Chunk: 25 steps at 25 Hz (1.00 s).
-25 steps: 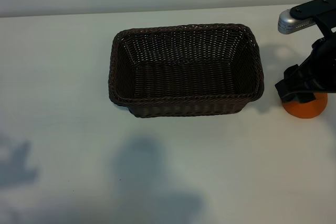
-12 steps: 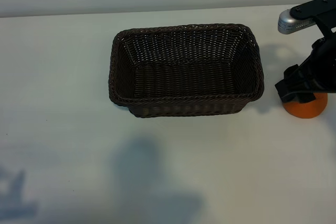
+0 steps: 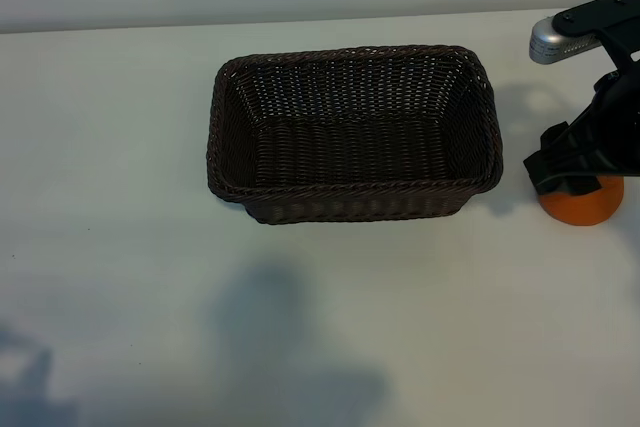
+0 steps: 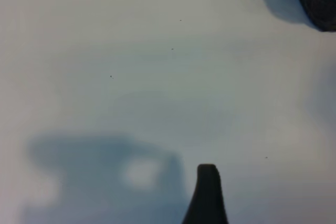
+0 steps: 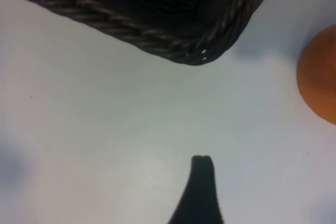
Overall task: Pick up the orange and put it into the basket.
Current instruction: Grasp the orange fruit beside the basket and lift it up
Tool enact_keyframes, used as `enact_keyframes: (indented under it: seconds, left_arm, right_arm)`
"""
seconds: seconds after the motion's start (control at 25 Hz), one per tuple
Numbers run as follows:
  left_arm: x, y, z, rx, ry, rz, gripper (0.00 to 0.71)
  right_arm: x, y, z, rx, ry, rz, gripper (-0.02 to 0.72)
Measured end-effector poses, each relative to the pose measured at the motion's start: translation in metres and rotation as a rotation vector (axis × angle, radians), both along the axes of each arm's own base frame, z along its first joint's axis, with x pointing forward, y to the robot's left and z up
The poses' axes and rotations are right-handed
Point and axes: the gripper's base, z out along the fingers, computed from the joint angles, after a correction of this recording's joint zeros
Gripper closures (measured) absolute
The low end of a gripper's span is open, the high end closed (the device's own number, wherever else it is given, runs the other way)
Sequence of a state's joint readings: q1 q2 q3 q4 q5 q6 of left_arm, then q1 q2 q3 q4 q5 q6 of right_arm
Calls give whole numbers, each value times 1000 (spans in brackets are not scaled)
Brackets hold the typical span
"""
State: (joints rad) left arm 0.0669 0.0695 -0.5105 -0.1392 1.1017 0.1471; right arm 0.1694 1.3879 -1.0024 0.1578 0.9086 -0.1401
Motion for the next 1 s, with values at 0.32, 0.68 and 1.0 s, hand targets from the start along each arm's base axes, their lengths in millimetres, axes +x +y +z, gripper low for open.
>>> enact_keyframes:
  seconds: [0.32, 0.68, 1.0]
  left_arm:
    - [-11, 0, 1, 8, -95, -82, 114]
    - [-11, 0, 1, 19, -99, -96, 114]
    - [-12, 1, 1, 17, -99, -147, 114]
  right_arm:
    - [18, -5, -12, -27, -45, -134, 110]
    - [52, -9, -71, -116, 27, -259, 110]
    - [65, -26, -93, -139, 28, -378, 110]
